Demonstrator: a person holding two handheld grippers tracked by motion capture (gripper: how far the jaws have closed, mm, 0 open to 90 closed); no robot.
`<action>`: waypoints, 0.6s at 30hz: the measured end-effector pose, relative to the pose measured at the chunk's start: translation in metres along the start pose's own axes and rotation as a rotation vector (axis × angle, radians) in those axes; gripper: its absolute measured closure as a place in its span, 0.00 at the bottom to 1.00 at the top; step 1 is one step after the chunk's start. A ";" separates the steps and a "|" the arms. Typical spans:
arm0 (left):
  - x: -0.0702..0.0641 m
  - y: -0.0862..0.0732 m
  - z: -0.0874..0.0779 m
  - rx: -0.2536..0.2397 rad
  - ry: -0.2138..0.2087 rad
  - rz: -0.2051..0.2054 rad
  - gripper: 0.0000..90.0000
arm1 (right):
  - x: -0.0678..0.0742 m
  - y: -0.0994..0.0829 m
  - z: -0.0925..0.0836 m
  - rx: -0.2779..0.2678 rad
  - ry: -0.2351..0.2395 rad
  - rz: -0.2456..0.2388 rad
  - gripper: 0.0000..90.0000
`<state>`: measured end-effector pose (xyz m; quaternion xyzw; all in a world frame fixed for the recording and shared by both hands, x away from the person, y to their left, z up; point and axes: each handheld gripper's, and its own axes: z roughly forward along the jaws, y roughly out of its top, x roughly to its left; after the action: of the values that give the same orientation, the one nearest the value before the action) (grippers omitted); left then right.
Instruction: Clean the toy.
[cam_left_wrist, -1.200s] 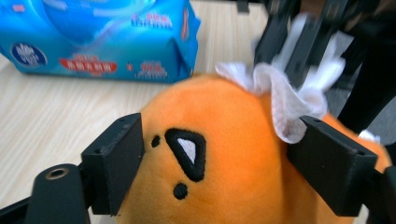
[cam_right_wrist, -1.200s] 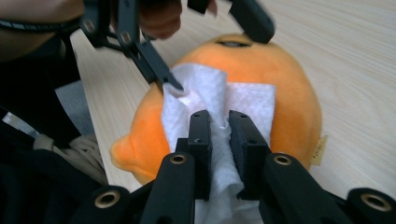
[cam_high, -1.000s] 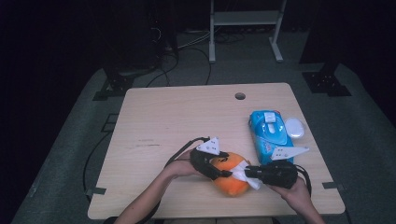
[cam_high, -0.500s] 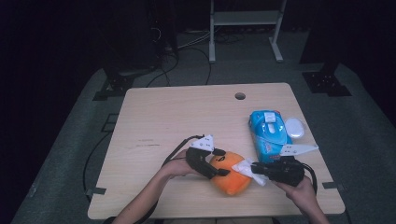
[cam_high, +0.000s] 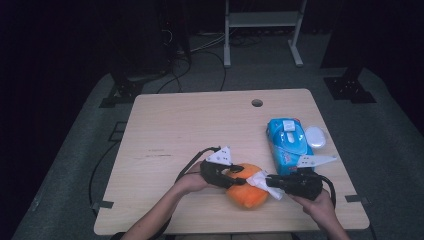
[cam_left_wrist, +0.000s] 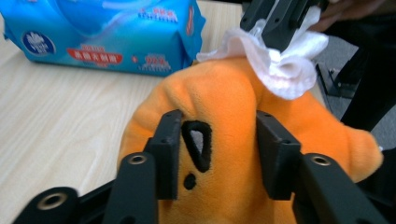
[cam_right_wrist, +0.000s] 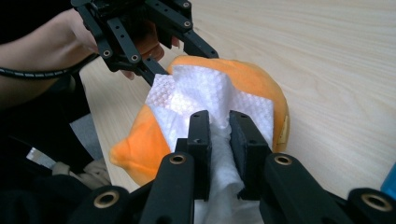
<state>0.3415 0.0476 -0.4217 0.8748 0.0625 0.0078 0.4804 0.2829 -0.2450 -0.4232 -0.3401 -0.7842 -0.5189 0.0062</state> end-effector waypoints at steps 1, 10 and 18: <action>0.000 0.002 -0.001 -0.007 -0.004 -0.001 0.65 | 0.000 0.000 -0.001 -0.009 0.003 0.001 0.87; 0.008 0.007 -0.011 -0.040 0.062 -0.024 0.66 | -0.002 0.006 -0.014 -0.094 0.018 0.027 0.87; 0.035 0.012 -0.041 -0.110 0.218 -0.063 0.66 | -0.003 0.007 -0.020 -0.104 -0.006 0.025 0.87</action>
<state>0.3744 0.0801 -0.3911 0.8387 0.1411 0.0911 0.5181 0.2826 -0.2613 -0.4098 -0.3514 -0.7519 -0.5578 -0.0073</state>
